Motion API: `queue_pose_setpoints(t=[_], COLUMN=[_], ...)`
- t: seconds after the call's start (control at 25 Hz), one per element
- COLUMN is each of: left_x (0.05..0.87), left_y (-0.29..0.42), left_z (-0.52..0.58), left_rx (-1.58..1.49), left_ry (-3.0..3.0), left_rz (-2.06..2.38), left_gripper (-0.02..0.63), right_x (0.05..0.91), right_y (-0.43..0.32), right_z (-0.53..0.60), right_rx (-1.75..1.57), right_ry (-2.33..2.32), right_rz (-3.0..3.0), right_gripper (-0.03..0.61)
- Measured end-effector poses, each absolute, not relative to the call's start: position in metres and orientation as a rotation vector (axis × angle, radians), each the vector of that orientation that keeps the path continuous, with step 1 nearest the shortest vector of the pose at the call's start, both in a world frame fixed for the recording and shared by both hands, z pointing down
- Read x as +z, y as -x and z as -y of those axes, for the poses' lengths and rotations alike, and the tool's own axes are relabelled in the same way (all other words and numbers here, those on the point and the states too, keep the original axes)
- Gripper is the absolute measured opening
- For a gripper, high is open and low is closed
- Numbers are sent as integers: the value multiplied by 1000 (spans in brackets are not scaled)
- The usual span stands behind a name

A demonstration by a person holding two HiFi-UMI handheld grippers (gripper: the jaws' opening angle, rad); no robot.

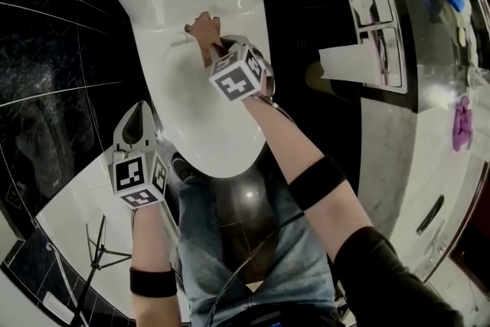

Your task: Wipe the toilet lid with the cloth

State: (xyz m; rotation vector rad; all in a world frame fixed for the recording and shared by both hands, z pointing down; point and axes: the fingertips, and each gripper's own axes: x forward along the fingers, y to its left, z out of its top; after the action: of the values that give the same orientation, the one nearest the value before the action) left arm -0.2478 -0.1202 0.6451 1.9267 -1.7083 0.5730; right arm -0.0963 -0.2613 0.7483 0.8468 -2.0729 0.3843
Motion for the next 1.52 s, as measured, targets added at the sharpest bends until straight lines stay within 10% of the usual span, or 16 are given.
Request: queue_pose_setpoints(t=[1.52], left_x=[630], left_y=[204], left_z=[59], left_rx=[560], left_ry=[-1889], left_rz=[1765], left_gripper=[0], right_x=[838], right_y=[-46], right_z=[-37], right_rx=[743], right_ry=[-697], right_rz=[1822], right_gripper=[77])
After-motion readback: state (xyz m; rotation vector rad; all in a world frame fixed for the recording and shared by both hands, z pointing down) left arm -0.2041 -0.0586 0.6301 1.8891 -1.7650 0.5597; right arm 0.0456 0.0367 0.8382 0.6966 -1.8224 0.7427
